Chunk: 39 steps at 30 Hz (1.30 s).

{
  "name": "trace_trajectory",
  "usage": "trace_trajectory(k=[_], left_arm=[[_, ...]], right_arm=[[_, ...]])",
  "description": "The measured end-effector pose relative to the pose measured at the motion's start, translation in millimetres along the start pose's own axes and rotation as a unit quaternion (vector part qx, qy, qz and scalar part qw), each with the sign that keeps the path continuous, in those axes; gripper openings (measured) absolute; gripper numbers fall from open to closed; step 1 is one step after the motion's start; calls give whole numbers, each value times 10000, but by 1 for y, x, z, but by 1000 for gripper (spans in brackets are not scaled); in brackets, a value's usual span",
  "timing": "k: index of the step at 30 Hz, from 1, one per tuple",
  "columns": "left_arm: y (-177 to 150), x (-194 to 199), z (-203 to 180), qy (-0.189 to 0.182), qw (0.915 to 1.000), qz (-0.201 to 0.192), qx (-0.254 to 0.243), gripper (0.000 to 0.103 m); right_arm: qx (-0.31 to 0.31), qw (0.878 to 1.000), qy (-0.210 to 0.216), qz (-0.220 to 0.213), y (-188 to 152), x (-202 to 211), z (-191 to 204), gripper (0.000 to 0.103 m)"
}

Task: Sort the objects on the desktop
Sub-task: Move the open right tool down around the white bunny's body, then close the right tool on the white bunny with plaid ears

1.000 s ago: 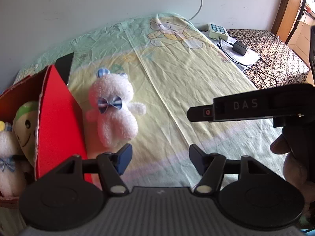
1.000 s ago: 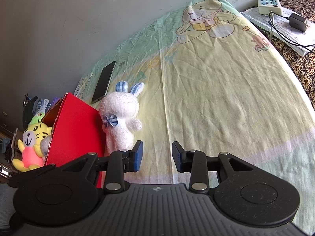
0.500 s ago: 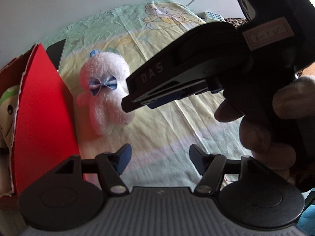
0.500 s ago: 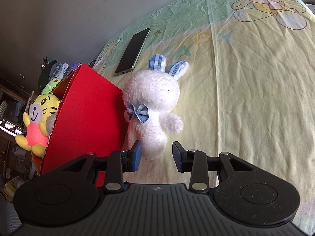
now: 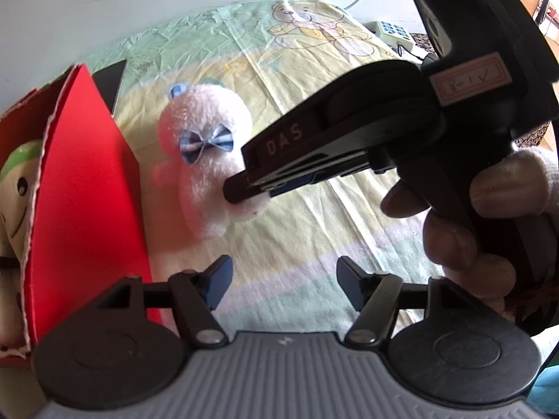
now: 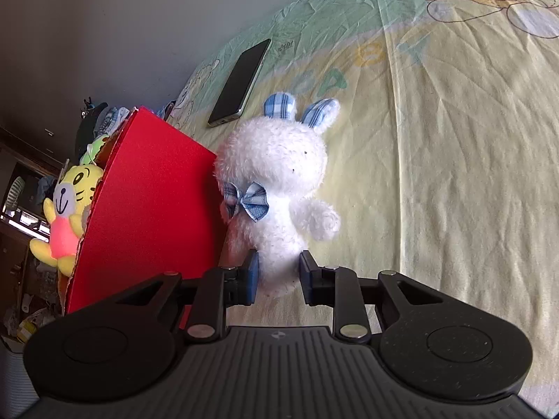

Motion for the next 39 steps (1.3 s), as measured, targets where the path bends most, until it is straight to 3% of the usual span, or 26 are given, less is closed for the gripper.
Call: trace_trajectory(k=[13,16,19,22,24,29,39], left_arm=[[-3,23,6,-990,9947,-217,186,71],[2,15,4,-1098,9934,-189,270,71],[11,0,4,-1127,9930,-90,352,71],[16,-14,5,-1171,9920,32,463,70],[18,-23,5,-1170,9916,114,538,69],[26,-32,-2,-1267,9904,122,533,72],[42,-47,-4,-1477,9868,123,651,71]], right_arm=[[-651,9970,-400,-94,-62,88,-37,25],[-822,9955,-455,-114,-74,96,-40,31],[-1135,9918,-468,-366,-73,104,-48,32],[-1545,9838,-306,-860,-66,115,-58,40],[-1674,9803,-282,-1005,-58,112,-61,48],[-1778,9806,-85,-818,-42,81,-64,61],[-1883,9793,232,-706,-28,61,-79,63]])
Point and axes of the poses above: each gripper's, at about its wrist camera, not at the fingertips, and x roughly against the way its jaws point, z to its left, y to its top, the point moved 1 cm from there along -x, roughly the way its jaws point, and after that the axes turned 3 degrees about x, right-handed, at the moved point
